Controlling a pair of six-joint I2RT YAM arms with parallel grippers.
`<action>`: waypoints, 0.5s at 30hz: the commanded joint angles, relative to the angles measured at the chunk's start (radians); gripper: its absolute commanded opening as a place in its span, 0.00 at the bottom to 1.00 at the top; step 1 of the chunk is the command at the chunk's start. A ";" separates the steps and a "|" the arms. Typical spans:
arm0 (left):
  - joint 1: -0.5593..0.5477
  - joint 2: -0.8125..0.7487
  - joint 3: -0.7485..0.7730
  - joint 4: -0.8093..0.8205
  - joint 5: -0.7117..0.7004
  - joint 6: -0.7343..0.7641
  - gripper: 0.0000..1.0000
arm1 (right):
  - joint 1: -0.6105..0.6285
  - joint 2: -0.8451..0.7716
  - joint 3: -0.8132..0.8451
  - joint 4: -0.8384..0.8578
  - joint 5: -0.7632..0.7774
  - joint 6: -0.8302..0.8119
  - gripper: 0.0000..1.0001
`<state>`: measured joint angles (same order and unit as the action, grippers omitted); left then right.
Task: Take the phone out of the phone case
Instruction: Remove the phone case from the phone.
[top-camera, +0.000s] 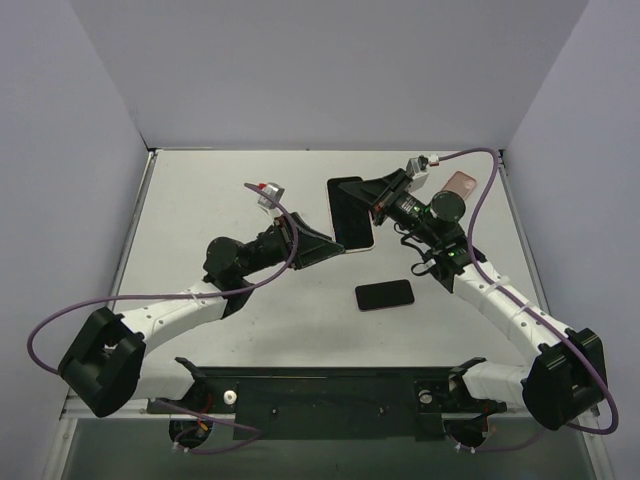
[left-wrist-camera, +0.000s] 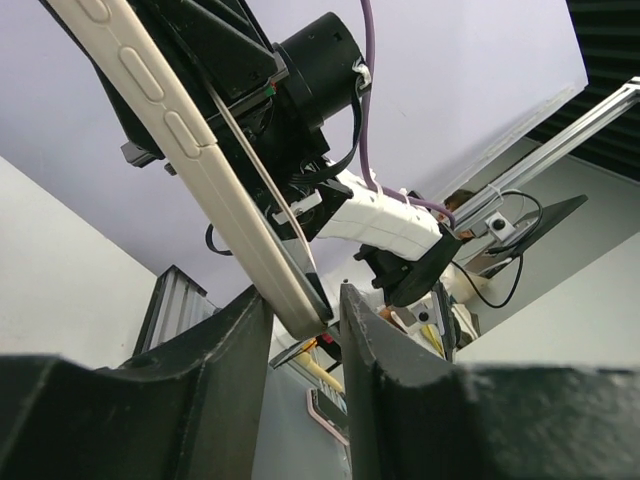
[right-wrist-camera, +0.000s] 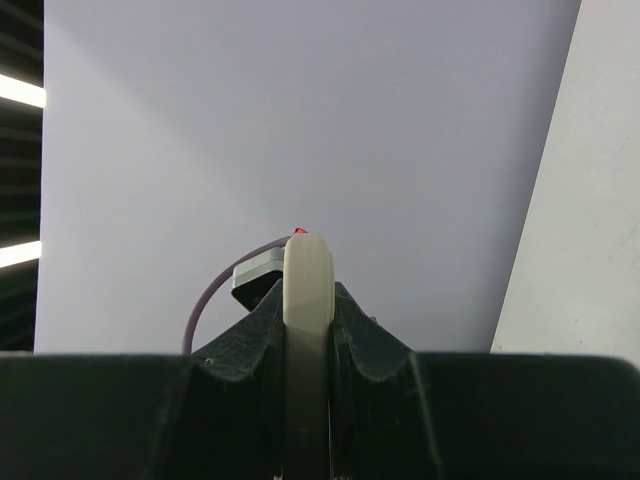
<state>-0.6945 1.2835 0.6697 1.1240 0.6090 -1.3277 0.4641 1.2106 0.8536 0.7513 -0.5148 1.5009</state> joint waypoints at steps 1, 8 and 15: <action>-0.010 0.022 0.048 0.129 0.047 -0.011 0.40 | 0.010 -0.039 0.016 0.103 0.006 0.028 0.00; -0.011 0.030 0.064 0.194 0.090 0.021 0.13 | 0.015 -0.022 0.025 0.057 -0.019 0.053 0.00; -0.013 0.020 0.120 0.237 0.225 0.107 0.06 | 0.044 0.015 0.016 0.022 -0.063 0.099 0.00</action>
<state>-0.6964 1.3228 0.6876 1.1805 0.6998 -1.3548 0.4740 1.2110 0.8524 0.7788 -0.5556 1.5204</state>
